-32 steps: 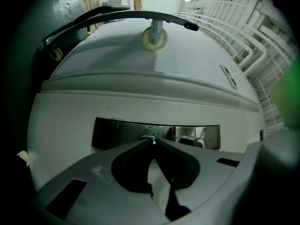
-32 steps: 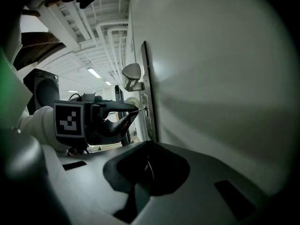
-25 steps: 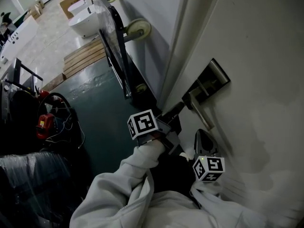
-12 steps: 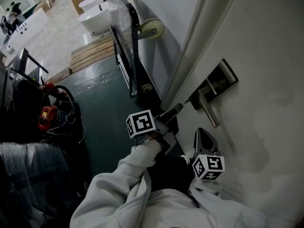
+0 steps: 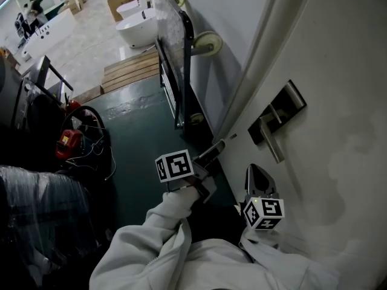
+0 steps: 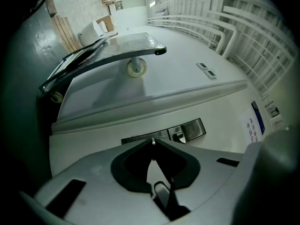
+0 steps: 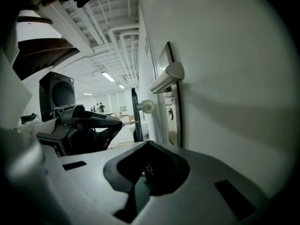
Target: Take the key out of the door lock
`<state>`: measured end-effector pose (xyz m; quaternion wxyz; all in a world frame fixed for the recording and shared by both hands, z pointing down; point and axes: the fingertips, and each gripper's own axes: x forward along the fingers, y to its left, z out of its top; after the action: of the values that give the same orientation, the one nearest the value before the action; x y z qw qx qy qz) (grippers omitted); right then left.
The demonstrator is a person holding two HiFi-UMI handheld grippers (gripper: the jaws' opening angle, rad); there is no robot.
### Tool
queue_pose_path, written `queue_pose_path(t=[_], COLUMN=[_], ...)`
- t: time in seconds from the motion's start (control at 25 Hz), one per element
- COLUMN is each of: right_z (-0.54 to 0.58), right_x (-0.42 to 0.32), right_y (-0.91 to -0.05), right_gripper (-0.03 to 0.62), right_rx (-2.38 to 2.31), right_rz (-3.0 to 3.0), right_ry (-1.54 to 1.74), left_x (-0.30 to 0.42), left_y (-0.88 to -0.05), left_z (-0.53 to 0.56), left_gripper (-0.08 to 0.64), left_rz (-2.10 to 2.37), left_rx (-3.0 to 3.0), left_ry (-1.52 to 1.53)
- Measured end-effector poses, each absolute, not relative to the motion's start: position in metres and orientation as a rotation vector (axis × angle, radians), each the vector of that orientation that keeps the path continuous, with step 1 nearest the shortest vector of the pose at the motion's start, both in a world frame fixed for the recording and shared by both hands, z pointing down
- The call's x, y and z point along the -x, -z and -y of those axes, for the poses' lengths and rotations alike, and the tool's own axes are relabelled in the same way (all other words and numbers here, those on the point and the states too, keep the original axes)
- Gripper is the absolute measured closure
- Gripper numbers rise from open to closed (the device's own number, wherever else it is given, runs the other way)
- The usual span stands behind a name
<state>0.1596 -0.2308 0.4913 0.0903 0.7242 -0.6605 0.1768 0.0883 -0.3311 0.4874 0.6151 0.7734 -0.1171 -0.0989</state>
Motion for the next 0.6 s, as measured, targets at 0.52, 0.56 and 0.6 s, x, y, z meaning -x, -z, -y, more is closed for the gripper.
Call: queue_pose_path(t=[0.52,0.56,0.6], right_z=[0.258,0.260,0.263], right_x=[-0.127,-0.125,-0.123], right_y=[-0.486,-0.486,-0.486], right_gripper=[0.540,0.540,0.540], right_rx=[-2.007,-1.994,-1.982], right_rz=[2.122,2.133,2.144], right_ry=[-0.502,-0.501,-0.499], left_x=[-0.024,-0.019,-0.015], left_y=[-0.495,-0.495,-0.495], left_z=[0.337,0.338,0.338], left_gripper=[0.532,0.532,0.532], left_rz=[0.545,0.570,0.595], left_rx=[-2.064,-2.093,-2.126], left_ry=[0.114,0.103,0.091])
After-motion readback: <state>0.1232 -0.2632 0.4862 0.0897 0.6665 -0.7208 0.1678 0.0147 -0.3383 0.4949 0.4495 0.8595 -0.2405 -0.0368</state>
